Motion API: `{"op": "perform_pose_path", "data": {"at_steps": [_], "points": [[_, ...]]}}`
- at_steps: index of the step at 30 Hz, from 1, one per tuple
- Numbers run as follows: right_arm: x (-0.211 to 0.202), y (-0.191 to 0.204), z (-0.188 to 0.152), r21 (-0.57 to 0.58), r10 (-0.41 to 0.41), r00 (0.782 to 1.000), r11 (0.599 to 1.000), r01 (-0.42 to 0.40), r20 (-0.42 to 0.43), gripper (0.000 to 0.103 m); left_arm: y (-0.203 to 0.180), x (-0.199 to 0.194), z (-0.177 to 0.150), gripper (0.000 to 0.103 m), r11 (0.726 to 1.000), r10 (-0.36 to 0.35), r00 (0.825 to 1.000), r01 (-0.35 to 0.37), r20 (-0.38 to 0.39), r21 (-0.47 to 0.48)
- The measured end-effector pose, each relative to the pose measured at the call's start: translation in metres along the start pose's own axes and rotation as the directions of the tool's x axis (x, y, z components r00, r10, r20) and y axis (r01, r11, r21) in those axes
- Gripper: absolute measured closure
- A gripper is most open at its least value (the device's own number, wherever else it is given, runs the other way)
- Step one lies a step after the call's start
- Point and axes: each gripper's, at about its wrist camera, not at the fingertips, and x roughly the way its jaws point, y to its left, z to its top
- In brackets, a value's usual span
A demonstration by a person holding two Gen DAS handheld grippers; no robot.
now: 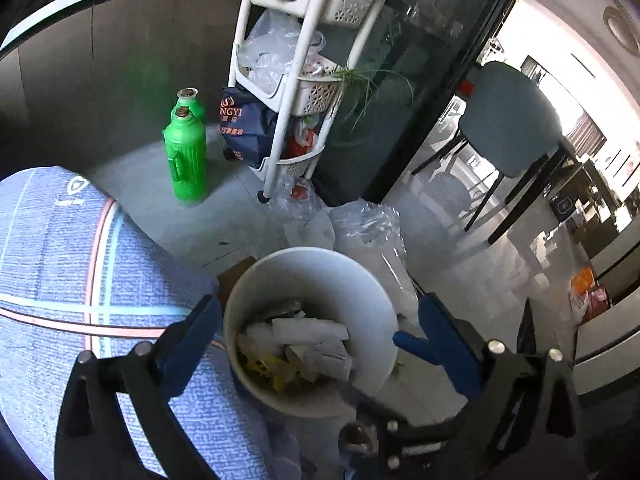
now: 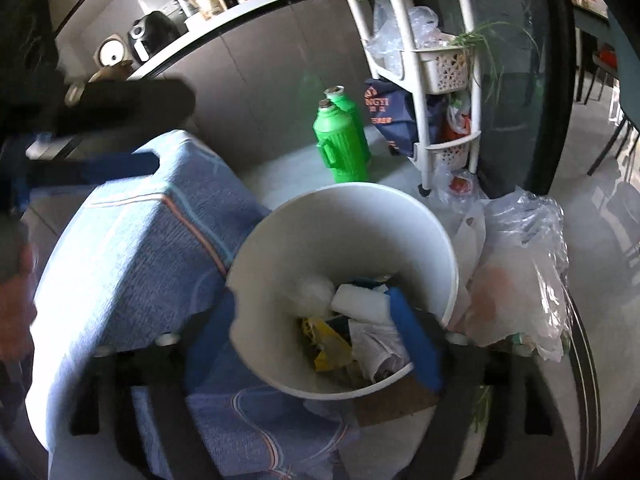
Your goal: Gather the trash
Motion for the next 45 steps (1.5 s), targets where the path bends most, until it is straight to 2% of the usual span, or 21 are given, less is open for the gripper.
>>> {"op": "perform_pose_path", "data": {"at_steps": [2,12,16,23,28,33,38,41,45], "points": [[-0.004,0.002,-0.002,-0.002,0.001,1.000,1.000,-0.001,0.008,0.008,0.002,-0.003,0.001,0.004,1.000,0.005,1.000,-0.005,0.003,-0.011],[-0.032,0.026,0.003,-0.035,-0.007,1.000,0.999,0.007,0.018,0.009,-0.002,-0.048,-0.009,0.004,0.995,0.097,0.993,-0.096,0.068,-0.016],[-0.052,0.040,0.007,-0.044,-0.038,0.999,0.998,0.039,0.028,0.009,-0.003,-0.083,-0.018,0.004,0.987,0.155,0.982,-0.151,0.106,-0.047],[-0.097,0.071,0.015,-0.077,-0.084,0.995,0.993,0.088,0.057,0.009,-0.001,-0.158,-0.045,0.004,0.940,0.336,0.926,-0.317,0.172,-0.127],[-0.133,0.103,0.018,-0.121,-0.101,0.991,0.987,0.110,0.085,0.009,0.012,-0.207,-0.076,0.004,0.904,0.407,0.897,-0.369,0.175,-0.215],[-0.162,0.136,0.019,-0.144,-0.117,0.989,0.981,0.129,0.090,0.009,0.027,-0.249,-0.109,0.004,0.857,0.492,0.856,-0.444,0.158,-0.263],[-0.190,0.174,0.019,-0.188,-0.123,0.985,0.972,0.144,0.121,0.009,0.038,-0.286,-0.137,0.004,0.830,0.525,0.836,-0.463,0.156,-0.312],[-0.209,0.198,0.018,-0.218,-0.132,0.979,0.962,0.164,0.155,0.009,0.040,-0.310,-0.149,0.004,0.812,0.553,0.814,-0.479,0.176,-0.333],[-0.229,0.227,0.014,-0.244,-0.146,0.970,0.951,0.192,0.196,0.009,0.043,-0.331,-0.160,0.004,0.814,0.548,0.810,-0.461,0.208,-0.353]]}}
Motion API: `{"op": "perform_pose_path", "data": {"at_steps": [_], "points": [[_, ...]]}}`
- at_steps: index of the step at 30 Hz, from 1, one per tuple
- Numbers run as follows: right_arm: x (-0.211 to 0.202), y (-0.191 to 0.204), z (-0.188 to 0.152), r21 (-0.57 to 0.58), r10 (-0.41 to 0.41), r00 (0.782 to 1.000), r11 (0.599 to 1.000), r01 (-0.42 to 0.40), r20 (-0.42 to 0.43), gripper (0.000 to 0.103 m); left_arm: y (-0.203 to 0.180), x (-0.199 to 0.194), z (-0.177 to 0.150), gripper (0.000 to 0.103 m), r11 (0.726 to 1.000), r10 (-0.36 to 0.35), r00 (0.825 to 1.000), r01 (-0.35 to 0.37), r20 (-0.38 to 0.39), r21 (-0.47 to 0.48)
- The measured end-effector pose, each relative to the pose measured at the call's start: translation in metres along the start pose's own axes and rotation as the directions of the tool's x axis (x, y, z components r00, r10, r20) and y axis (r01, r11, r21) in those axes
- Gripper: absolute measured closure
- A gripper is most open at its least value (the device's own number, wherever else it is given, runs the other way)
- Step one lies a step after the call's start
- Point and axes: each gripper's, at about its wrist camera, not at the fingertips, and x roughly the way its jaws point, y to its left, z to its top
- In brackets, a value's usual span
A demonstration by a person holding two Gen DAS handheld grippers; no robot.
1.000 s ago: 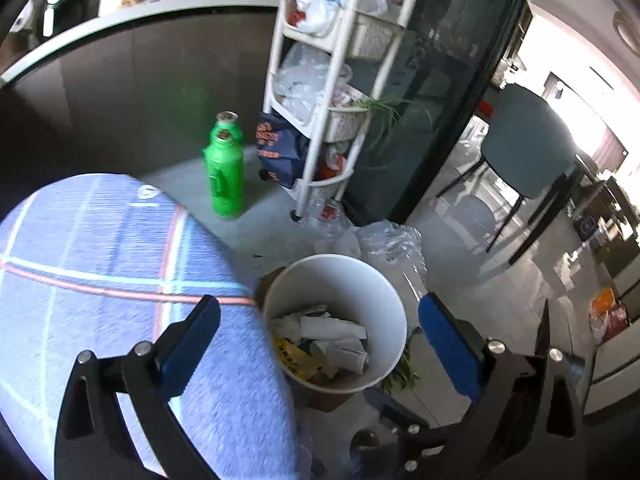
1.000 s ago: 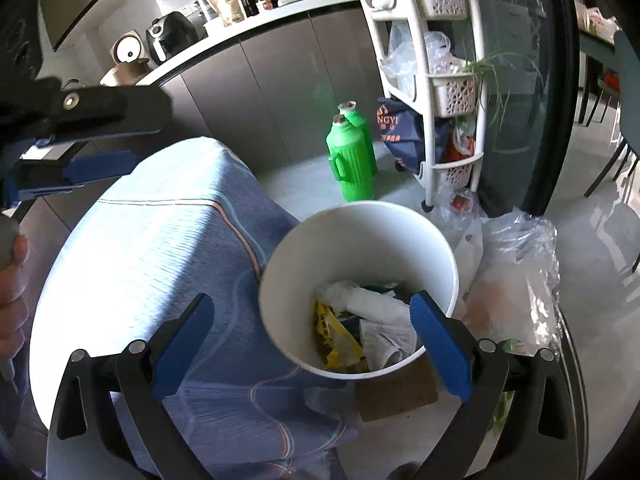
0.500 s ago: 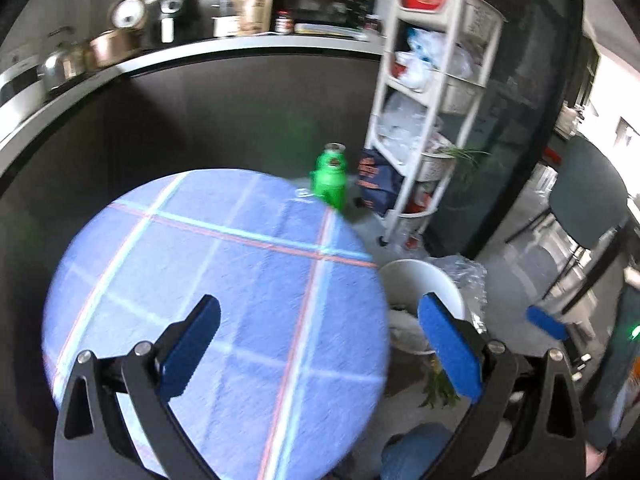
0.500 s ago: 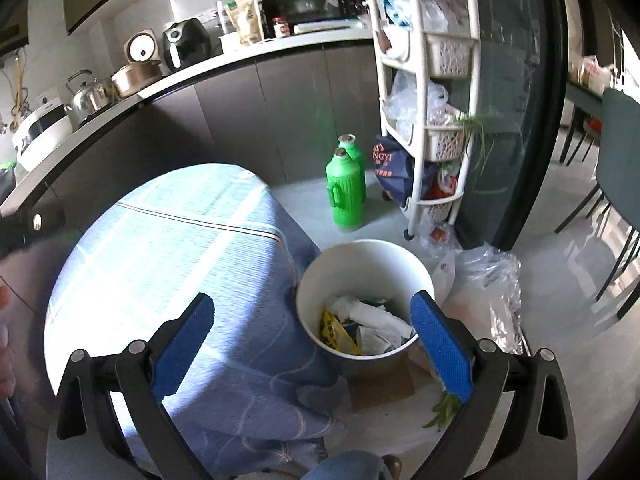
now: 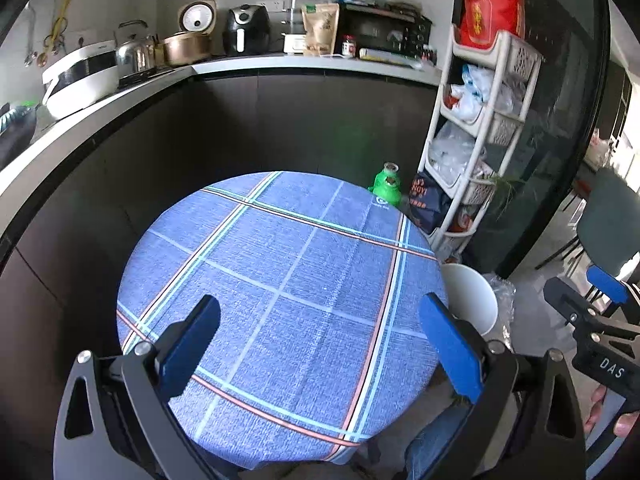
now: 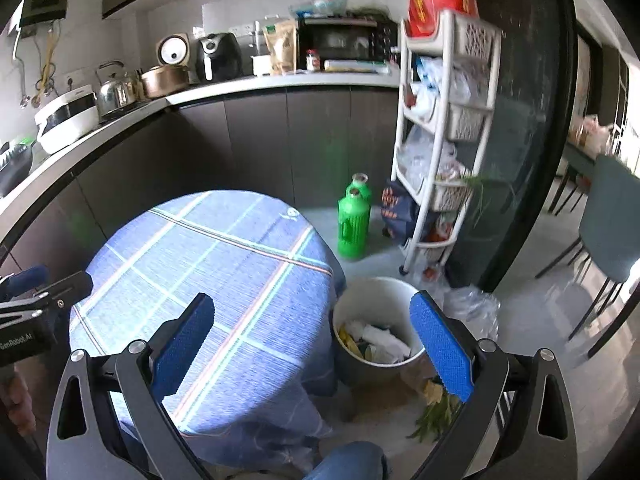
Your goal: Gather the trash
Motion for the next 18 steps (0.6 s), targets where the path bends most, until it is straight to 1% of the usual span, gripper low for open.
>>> {"op": "perform_pose_path", "data": {"at_steps": [4,12,18], "points": [[-0.016,0.019,0.000,-0.028,-0.021,1.000,0.999,0.022,0.012,0.009,0.010,-0.010,-0.004,0.004,1.000,-0.008,1.000,0.008,0.011,-0.009],[-0.025,0.044,0.003,-0.077,-0.036,0.999,0.996,0.037,0.016,0.009,0.019,-0.018,-0.008,0.004,1.000,-0.017,1.000,0.017,0.020,-0.008],[-0.026,0.050,0.006,-0.088,-0.040,0.999,0.995,0.042,0.022,0.009,0.022,-0.020,-0.007,0.004,1.000,-0.023,0.999,0.023,0.024,-0.010]]}}
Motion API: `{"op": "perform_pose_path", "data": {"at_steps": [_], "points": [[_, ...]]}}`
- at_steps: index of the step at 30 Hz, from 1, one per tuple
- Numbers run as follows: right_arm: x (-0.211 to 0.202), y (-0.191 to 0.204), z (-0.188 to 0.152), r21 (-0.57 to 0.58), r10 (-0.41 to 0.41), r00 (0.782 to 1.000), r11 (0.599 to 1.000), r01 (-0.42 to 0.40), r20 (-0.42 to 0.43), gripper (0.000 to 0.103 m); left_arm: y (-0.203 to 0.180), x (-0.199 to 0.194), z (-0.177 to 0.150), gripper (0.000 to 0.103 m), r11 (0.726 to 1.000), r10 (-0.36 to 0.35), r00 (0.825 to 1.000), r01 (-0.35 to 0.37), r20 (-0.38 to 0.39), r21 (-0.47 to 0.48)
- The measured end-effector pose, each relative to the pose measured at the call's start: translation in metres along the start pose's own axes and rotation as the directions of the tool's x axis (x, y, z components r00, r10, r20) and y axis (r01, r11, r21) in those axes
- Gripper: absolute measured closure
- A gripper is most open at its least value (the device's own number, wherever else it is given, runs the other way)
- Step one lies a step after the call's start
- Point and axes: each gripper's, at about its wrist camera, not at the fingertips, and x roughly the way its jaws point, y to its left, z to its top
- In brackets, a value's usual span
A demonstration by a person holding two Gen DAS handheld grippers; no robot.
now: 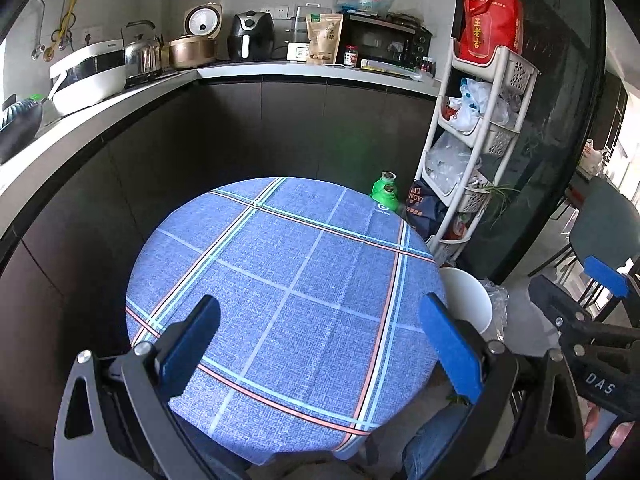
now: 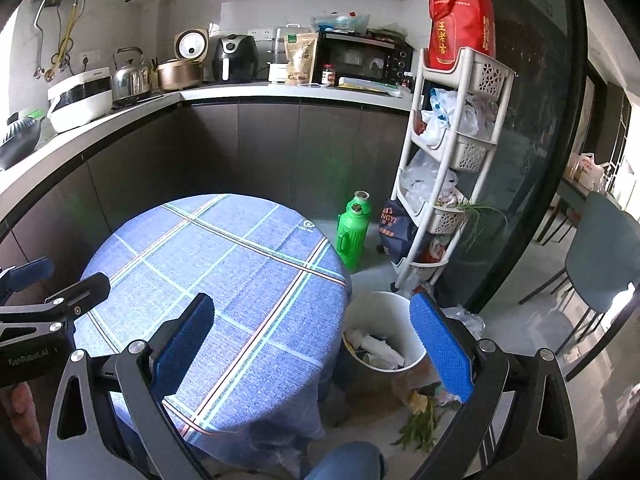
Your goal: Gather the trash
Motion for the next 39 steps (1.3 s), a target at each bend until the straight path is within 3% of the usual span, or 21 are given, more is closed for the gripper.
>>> {"op": "perform_pose_path", "data": {"at_steps": [39], "points": [[0.0010,0.0021,0.0035,0.001,0.003,1.000,1.000,-0.003,-0.002,0.009,-0.0010,-0.0016,-0.0001,0.004,1.000,-0.016,1.000,0.016,-0.005,0.002]]}}
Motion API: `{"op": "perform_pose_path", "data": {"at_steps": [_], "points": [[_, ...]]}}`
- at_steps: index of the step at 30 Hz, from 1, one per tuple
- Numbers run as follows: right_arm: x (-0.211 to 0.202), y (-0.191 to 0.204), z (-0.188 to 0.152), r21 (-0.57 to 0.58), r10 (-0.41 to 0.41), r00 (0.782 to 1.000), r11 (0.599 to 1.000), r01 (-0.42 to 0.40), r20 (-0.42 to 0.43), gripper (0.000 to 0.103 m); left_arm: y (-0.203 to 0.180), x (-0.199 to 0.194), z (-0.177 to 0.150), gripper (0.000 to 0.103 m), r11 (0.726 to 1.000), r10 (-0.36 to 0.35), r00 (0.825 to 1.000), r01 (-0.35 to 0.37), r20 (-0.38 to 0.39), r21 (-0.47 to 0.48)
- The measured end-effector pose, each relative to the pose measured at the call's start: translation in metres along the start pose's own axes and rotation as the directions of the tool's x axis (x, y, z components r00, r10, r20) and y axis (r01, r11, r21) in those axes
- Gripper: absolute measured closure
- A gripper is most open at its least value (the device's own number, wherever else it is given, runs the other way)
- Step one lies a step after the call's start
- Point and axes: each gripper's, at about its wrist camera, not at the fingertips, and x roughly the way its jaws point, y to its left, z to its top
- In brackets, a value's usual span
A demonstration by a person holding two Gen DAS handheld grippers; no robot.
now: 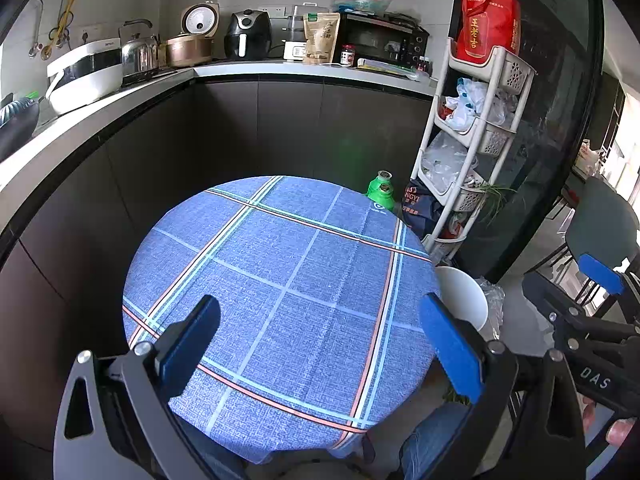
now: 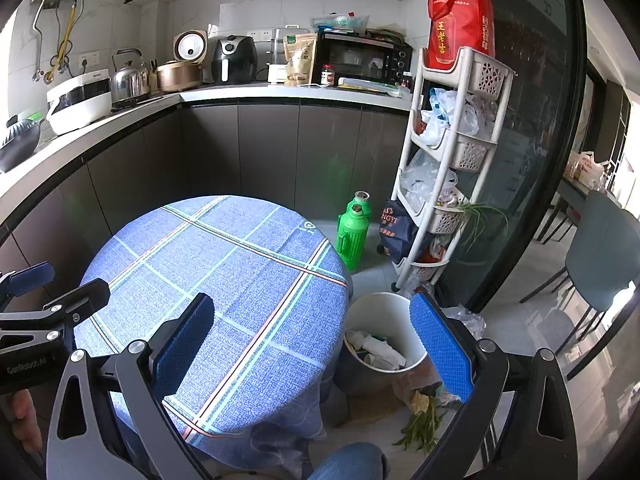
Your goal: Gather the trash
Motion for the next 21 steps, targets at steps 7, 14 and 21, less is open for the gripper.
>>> {"op": "perform_pose_path", "data": {"at_steps": [7,14,21], "points": [[0.0001,-0.0003,-0.0002,0.000,0.001,1.000,1.000,-0.001,0.000,0.009,0.0005,0.0004,0.0005,0.004,1.000,-0.001,1.000,0.001,0.001,0.000],[0.0002,-0.0006,-0.0004,0.001,0.001,1.000,1.000,-0.001,0.000,0.009,0.0003,0.0009,0.0005,0.004,1.000,-0.005,1.000,0.005,-0.002,0.001],[0.0000,-0.0001,-0.0004,0.001,0.000,1.000,1.000,0.000,0.001,0.009,0.0003,0.0009,0.0004,0.004,1.000,-0.004,1.000,0.004,-0.001,0.001]]}}
